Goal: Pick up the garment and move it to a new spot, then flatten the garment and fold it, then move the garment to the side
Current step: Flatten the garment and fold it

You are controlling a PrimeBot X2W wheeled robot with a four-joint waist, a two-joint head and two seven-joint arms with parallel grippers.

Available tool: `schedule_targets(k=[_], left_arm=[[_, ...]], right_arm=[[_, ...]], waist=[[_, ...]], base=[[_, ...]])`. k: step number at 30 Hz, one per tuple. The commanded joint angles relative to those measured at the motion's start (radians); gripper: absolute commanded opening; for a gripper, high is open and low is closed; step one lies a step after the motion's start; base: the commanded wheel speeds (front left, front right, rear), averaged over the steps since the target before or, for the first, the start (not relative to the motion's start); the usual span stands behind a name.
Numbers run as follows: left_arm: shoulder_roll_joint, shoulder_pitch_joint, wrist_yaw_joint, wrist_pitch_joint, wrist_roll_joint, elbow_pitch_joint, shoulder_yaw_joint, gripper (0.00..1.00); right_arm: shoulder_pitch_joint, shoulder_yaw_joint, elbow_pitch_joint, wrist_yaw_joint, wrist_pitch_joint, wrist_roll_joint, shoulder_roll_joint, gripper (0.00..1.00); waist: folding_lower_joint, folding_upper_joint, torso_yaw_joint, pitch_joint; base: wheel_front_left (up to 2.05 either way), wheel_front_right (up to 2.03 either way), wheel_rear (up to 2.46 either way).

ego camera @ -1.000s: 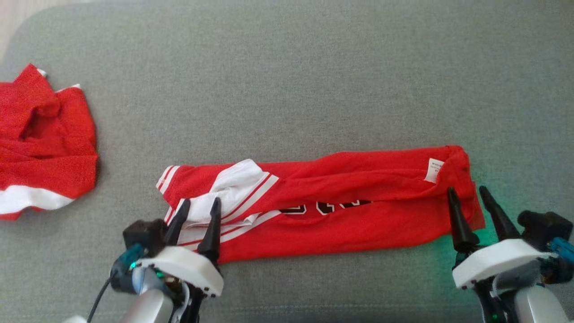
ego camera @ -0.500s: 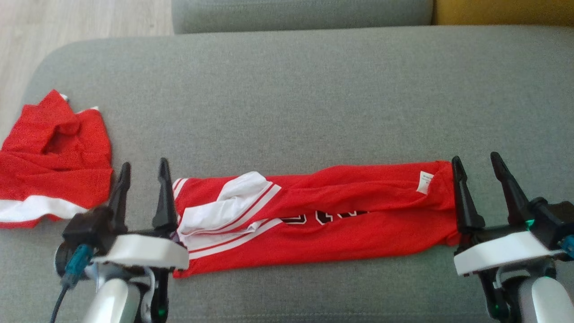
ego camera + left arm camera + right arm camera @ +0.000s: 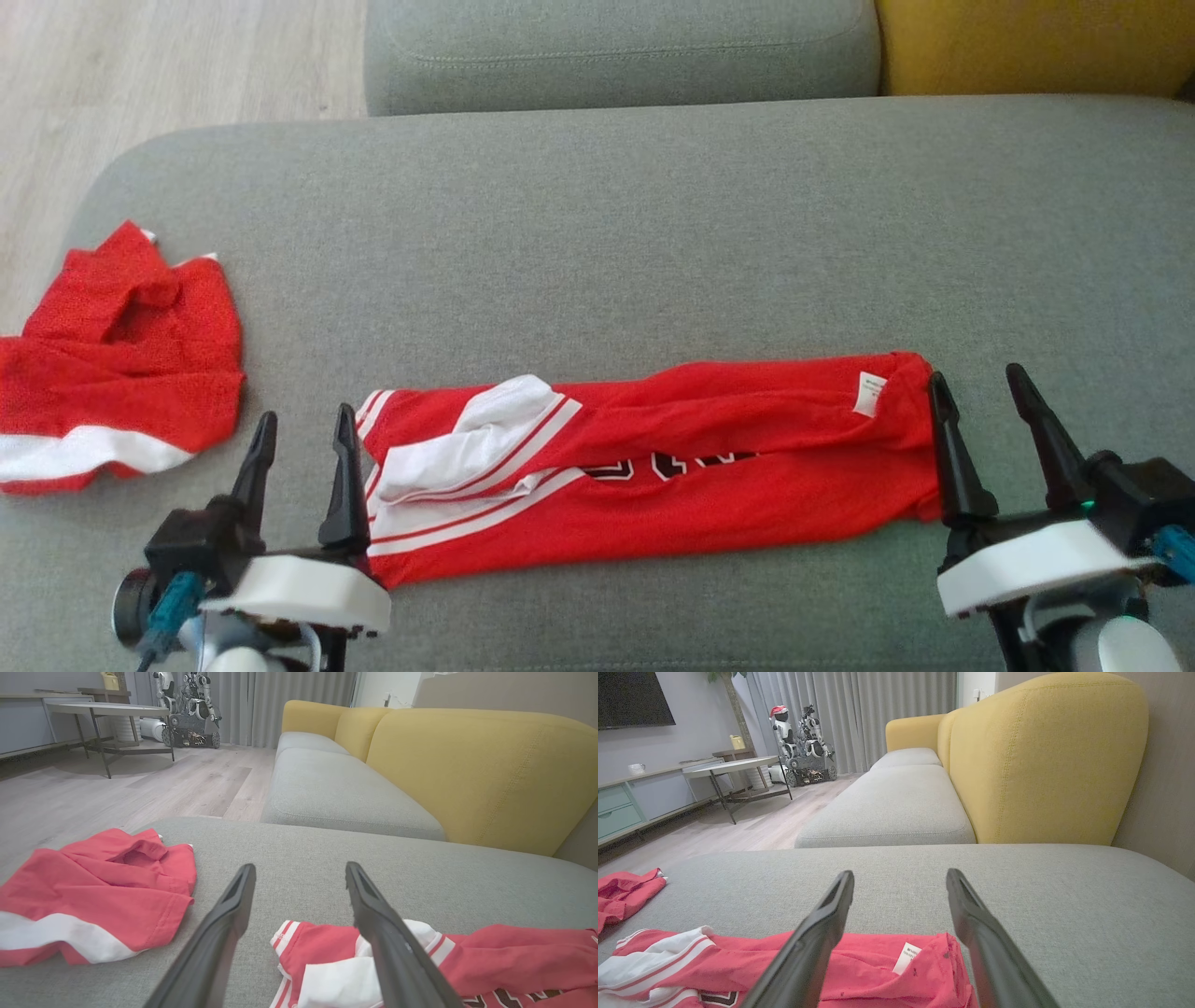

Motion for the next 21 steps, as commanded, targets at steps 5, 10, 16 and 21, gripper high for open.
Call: schedule_targets(k=[5,10,16,21], left_arm=[[0.024,-0.030,0.006,0.005,0.014,-0.029,0.027,1.00],[0.026,-0.043,0.006,0.011,0.017,-0.029,0.020,1.00],[0.020,-0.084,-0.005,0.011,0.022,-0.023,0.000,1.00],[0.011,-0.120,-0.018,0.007,0.023,-0.008,-0.012,1.00]], right_arm=[[-0.017,0.018,-0.039,-0.001,0.007,-0.003,-0.002,1.00],[-0.030,0.008,-0.025,-0.001,0.010,0.001,0.000,1.00],[-0.108,-0.034,0.070,-0.001,0.007,0.013,-0.012,1.00],[-0.187,-0.065,0.201,-0.001,0.012,0.006,-0.034,1.00]], waist=[[0.0001,-0.0001,0.001,0.000],[0.0001,-0.0001,0.006,0.011],[0.0001,-0.0001,0.023,0.046],[0.0001,-0.0001,0.038,0.077]], base=[[0.00,0.00,0.00],[0.00,0.00,0.00],[0.00,0.00,0.00],[0.00,0.00,0.00]])
